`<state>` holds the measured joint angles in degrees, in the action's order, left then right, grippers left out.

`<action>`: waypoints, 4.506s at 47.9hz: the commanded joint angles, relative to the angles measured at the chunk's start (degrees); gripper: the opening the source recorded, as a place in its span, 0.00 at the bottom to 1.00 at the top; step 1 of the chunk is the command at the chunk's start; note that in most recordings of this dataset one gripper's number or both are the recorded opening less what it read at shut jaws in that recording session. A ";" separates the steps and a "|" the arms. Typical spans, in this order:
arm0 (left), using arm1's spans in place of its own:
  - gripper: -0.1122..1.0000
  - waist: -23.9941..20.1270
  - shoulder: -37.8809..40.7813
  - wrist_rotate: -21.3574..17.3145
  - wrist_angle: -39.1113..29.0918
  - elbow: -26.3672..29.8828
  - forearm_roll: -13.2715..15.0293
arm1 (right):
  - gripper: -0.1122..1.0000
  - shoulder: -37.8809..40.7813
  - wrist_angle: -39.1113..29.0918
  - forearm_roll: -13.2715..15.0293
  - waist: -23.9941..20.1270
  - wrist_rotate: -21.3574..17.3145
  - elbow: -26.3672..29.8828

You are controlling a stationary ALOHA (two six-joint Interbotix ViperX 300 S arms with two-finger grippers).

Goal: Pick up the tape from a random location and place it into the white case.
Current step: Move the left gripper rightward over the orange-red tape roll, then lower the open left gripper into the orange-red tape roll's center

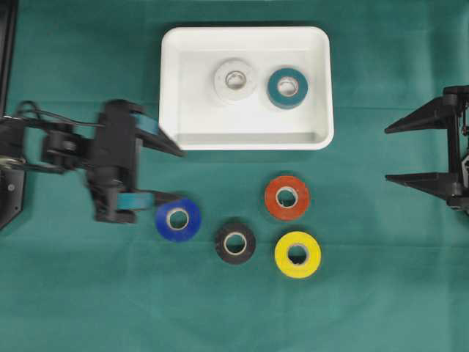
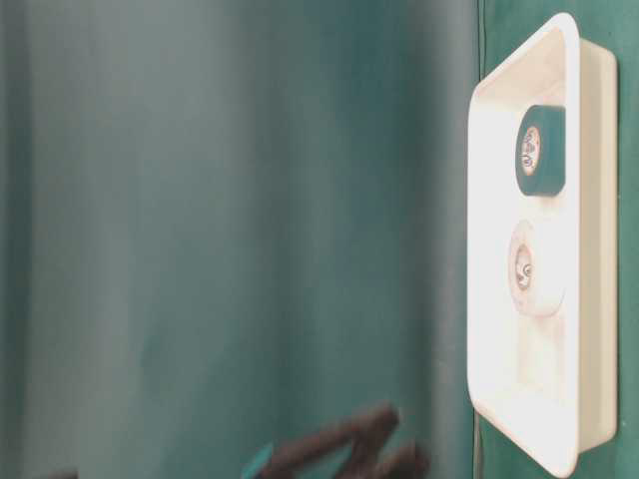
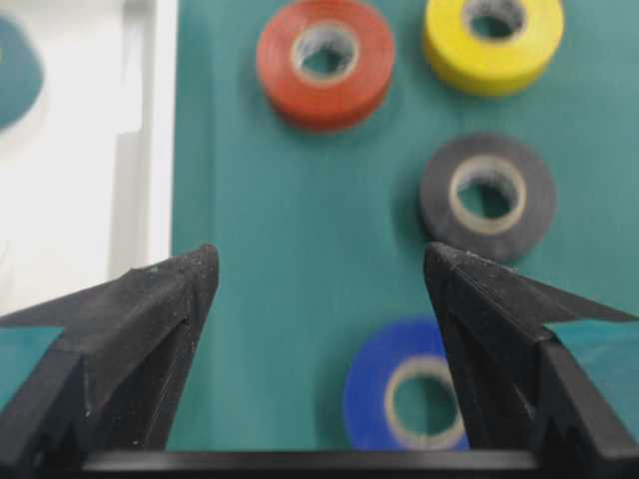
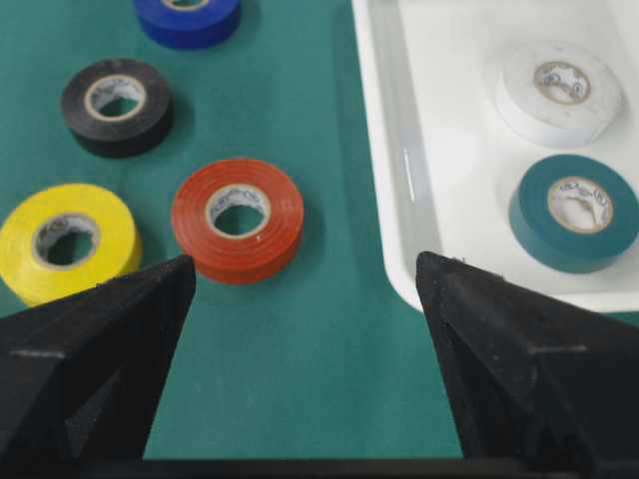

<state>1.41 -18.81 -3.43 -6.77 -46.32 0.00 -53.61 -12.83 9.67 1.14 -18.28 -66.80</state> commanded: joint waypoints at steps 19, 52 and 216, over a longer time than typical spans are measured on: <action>0.82 1.76 14.24 -0.26 0.09 20.39 0.09 | 0.88 0.44 0.62 0.35 -0.09 0.26 1.41; 0.82 2.02 22.68 -0.18 -0.53 31.73 -0.09 | 0.88 0.35 0.62 0.62 -0.18 0.44 1.58; 0.83 2.20 43.68 -0.35 -32.17 47.29 -0.53 | 0.88 1.58 0.53 0.70 -0.09 0.44 1.41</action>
<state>3.69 25.22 -3.60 -39.73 0.35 -0.35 -52.47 -12.83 10.28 1.05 -17.84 -66.53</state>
